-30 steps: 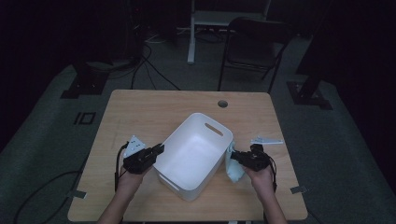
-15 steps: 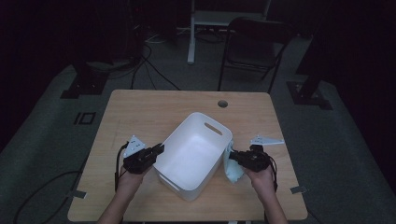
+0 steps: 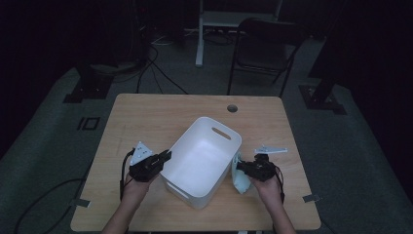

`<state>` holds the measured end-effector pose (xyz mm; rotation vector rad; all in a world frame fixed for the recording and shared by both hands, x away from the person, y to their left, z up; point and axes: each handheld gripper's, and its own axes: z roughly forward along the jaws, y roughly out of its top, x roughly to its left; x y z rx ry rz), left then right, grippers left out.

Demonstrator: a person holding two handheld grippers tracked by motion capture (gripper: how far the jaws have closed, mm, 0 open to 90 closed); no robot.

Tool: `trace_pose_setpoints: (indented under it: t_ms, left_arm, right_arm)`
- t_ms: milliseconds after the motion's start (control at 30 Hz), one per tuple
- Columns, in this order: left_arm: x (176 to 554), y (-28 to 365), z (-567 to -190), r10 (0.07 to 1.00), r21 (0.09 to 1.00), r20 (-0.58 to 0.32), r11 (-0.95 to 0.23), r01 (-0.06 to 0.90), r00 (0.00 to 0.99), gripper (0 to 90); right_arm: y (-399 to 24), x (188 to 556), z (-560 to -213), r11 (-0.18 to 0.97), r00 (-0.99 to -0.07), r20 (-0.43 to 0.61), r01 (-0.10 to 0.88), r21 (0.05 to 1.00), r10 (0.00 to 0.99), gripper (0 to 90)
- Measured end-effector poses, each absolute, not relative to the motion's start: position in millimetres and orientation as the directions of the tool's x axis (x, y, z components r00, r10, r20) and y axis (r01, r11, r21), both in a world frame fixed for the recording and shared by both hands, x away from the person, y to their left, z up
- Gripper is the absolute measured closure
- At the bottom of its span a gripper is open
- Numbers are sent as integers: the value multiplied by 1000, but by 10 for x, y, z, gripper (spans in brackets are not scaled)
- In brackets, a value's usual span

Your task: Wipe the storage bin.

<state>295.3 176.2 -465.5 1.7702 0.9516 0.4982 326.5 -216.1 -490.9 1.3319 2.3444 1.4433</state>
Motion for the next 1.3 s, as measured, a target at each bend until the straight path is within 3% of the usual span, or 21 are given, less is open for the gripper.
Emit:
trace_pose_setpoints:
  t_ms: [200, 567, 1300]
  left_arm:
    - [2953, 1760, -4656, 795, 914, -101, -163, 371, 599, 844]
    - [2947, 1745, -4657, 789, 915, -101, -166, 368, 606, 844]
    - [2939, 1731, -4654, 791, 916, -88, -174, 361, 606, 843]
  right_arm:
    - [-2163, 3303, -4963, 203, -609, 323, 636, 744, 724, 839]
    - [-2142, 3100, -4549, 196, -671, 253, 517, 833, 697, 839]
    - [-2093, 3298, -5013, 229, -607, 278, 623, 748, 745, 839]
